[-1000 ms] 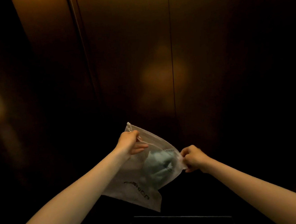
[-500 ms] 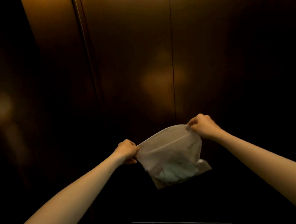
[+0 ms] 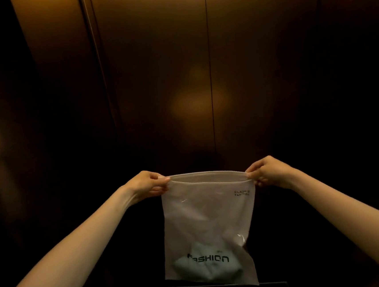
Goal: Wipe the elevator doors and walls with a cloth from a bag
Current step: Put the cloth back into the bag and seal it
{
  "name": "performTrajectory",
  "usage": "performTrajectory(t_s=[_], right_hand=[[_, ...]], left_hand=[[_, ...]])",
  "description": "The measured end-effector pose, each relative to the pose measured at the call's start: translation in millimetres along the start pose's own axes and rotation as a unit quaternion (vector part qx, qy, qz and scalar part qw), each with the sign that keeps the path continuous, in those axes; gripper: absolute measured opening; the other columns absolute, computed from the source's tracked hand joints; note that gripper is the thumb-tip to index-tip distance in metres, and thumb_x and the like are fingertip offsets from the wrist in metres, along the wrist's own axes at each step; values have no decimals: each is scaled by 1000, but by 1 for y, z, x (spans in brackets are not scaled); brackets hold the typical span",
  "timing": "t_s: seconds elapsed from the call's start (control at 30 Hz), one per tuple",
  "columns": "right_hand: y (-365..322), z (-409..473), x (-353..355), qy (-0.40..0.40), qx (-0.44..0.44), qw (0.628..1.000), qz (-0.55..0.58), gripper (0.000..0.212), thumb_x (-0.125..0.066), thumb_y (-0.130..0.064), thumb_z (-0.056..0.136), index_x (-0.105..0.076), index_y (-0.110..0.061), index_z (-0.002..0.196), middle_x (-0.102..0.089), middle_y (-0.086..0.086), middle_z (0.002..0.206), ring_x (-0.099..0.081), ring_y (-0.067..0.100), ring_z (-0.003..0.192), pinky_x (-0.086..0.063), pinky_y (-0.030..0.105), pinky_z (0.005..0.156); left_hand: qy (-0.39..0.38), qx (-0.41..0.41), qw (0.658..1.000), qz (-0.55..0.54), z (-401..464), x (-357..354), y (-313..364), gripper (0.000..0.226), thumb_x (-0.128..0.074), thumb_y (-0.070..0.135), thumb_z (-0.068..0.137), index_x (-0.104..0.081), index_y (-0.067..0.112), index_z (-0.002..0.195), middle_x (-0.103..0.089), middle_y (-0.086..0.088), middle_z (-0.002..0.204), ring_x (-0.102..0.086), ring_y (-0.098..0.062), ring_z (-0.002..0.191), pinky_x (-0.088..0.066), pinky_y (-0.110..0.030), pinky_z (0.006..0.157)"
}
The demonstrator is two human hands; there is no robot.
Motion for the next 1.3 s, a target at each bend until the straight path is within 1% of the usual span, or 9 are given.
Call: performTrajectory(t_s=[0.07,0.17,0.3,0.43,0.53,0.67,0.9,1.03,1.3], right_hand=[[3,-2,-1,-18,-2,999,37,9,-64,-6,83,-68,-4,91,-66,10,95,-63,18,88,-52,24,66],[7,-5,-3,-33,27,999,25,12,-65,-3,80,-69,-5,92,-67,9,97,-63,18,92,-52,23,69],[12,-3,-10,22,66,998,8,7,-65,-13,84,-71,-9,85,-69,8,90,-63,18,85,-53,24,66],[14,3,-20,76,91,993,6,6,-67,-19,83,-72,-15,82,-68,1,87,-60,14,90,-48,31,80],[15,6,-36,70,98,993,12,7,-67,-17,83,-72,-13,84,-68,1,89,-58,12,93,-39,27,80],[12,9,-68,24,93,995,20,7,-67,-16,83,-72,-13,85,-68,2,89,-59,12,92,-39,23,75],[16,5,-165,-83,70,994,-2,11,-64,-14,86,-72,-9,90,-69,4,92,-60,14,94,-45,28,82],[8,-9,-218,-93,77,993,4,10,-65,-16,85,-73,-10,87,-70,4,91,-61,14,92,-44,20,69],[4,-65,-315,-85,34,996,13,9,-66,-13,84,-73,-8,85,-69,4,90,-59,13,91,-40,29,81]], left_hand=[[24,-16,999,14,2,2,-4,18,-62,22,89,-66,6,81,-67,-7,82,-65,-16,80,-55,-27,77],[64,-34,997,15,3,4,-12,24,-62,27,89,-64,10,73,-63,-6,73,-60,-13,68,-54,-26,71],[109,-55,991,48,4,5,-18,29,-59,33,90,-68,9,76,-60,0,67,-54,-10,59,-46,-19,58],[135,-65,988,45,-1,8,-30,30,-57,31,92,-69,11,74,-58,3,63,-50,-6,54,-39,-16,52],[167,-56,984,13,-10,9,-48,32,-55,31,93,-64,14,68,-60,-1,67,-56,-11,61,-43,-20,55],[199,-36,979,-38,-39,18,-79,26,-52,24,95,-67,4,86,-62,-3,75,-56,-13,68,-40,-6,47],[217,34,974,-58,-98,67,-158,27,-47,23,98,-68,14,84,-66,1,84,-60,-9,78,-41,-14,60],[241,47,968,-53,-124,105,-185,28,-46,21,98,-68,14,82,-67,3,82,-60,-9,77,-42,-18,64],[237,64,968,-46,-183,188,-252,15,-60,22,90,-73,14,89,-70,-1,90,-63,-12,87,-49,-24,73]])
Point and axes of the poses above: each hand's wrist, its own z-axis towards the middle knuckle, its own x-axis out of the back of the hand, y = z × x, the point moved 1 cm from there along z, towards the middle knuckle
